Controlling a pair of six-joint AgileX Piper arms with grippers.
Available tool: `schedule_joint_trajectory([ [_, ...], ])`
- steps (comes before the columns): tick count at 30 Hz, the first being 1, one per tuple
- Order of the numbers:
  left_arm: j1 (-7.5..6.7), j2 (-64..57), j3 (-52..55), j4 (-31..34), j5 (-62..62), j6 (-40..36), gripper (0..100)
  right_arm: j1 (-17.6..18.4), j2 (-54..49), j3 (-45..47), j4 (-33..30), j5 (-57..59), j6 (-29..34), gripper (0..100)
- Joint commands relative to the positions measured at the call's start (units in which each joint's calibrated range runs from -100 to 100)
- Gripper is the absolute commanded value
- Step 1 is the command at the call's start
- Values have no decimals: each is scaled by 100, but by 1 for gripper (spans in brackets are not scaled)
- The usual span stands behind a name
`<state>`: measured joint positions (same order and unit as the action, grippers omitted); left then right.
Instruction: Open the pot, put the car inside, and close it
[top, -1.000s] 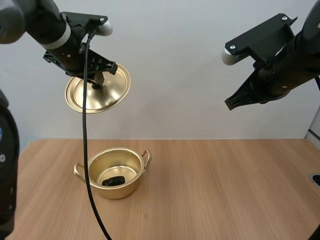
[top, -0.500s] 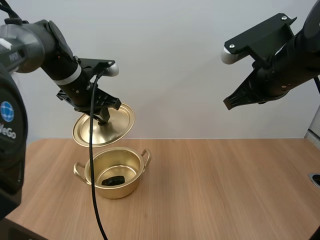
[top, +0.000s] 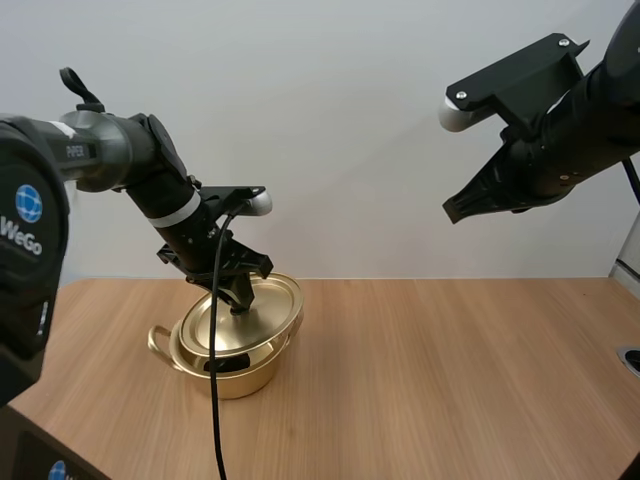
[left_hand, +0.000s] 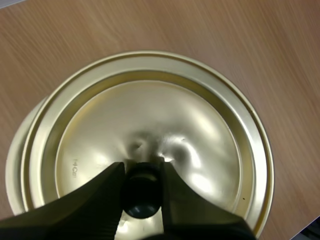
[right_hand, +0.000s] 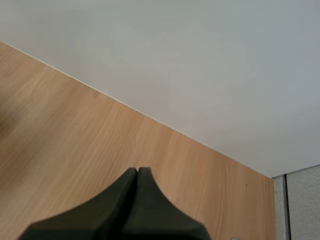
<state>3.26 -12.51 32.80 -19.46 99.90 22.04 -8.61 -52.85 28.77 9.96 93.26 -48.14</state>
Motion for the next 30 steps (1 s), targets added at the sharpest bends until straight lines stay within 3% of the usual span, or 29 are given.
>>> schedule_joint_trajectory([
  [1, -21, 85, 22, 47, 10, -104, 0, -5, -1, 5, 4, 106, 0, 0],
  [9, -21, 85, 28, 625, 10, -332, 0, -5, -1, 5, 82, 120, 0, 0],
  [30, -21, 94, 677, 612, -2034, -256, 0, -5, -1, 5, 487, 200, 0, 0],
])
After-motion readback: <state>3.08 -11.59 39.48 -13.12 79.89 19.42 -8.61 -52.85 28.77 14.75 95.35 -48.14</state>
